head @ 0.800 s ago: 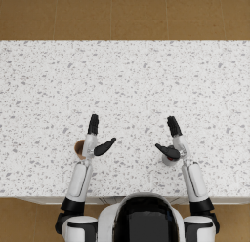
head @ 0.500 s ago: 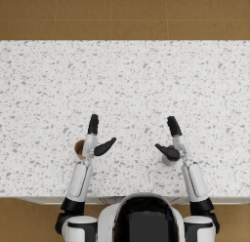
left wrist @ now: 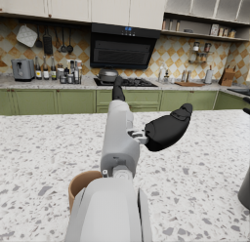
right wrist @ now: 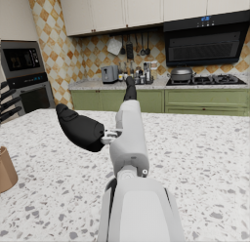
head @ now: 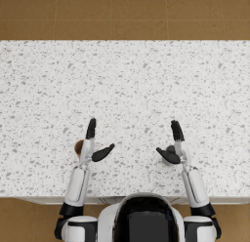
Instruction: Pick up two cups and pour the berry on the right into the cup on the left
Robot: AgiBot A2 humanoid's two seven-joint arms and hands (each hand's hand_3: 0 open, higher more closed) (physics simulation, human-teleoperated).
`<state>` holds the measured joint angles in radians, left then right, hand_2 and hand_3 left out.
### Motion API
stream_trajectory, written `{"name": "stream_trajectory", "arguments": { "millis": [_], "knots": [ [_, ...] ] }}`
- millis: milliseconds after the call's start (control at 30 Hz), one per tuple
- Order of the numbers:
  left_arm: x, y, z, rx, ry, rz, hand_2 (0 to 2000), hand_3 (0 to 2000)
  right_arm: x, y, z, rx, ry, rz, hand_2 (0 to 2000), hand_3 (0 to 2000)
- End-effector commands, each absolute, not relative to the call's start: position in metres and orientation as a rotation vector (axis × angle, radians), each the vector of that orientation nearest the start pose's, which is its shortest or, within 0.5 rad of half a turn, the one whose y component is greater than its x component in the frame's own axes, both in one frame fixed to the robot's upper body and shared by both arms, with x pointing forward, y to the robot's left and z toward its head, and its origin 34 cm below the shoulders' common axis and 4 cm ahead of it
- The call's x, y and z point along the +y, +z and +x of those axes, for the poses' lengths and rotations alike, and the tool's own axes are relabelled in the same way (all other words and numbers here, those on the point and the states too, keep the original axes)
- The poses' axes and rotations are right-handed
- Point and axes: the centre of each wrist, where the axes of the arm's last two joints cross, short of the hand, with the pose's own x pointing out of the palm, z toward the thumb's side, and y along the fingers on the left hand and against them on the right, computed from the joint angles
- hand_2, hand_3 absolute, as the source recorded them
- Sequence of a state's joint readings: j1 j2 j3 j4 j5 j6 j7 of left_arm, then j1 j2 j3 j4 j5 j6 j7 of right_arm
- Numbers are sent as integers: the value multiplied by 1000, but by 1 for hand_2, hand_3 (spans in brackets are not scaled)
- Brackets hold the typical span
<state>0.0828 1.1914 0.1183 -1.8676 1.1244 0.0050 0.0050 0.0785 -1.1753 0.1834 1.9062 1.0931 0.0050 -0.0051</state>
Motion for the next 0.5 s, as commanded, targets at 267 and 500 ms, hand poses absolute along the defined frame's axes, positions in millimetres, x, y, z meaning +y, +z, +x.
{"name": "stream_trajectory", "arguments": {
  "millis": [267,500],
  "knots": [
    [270,179,185,-116,-1545,285,0,0,-234,183,162,-58,1791,-322,0,0],
    [271,155,159,-1,-1513,228,0,0,-241,163,145,37,1772,-254,0,0]
  ]
}}
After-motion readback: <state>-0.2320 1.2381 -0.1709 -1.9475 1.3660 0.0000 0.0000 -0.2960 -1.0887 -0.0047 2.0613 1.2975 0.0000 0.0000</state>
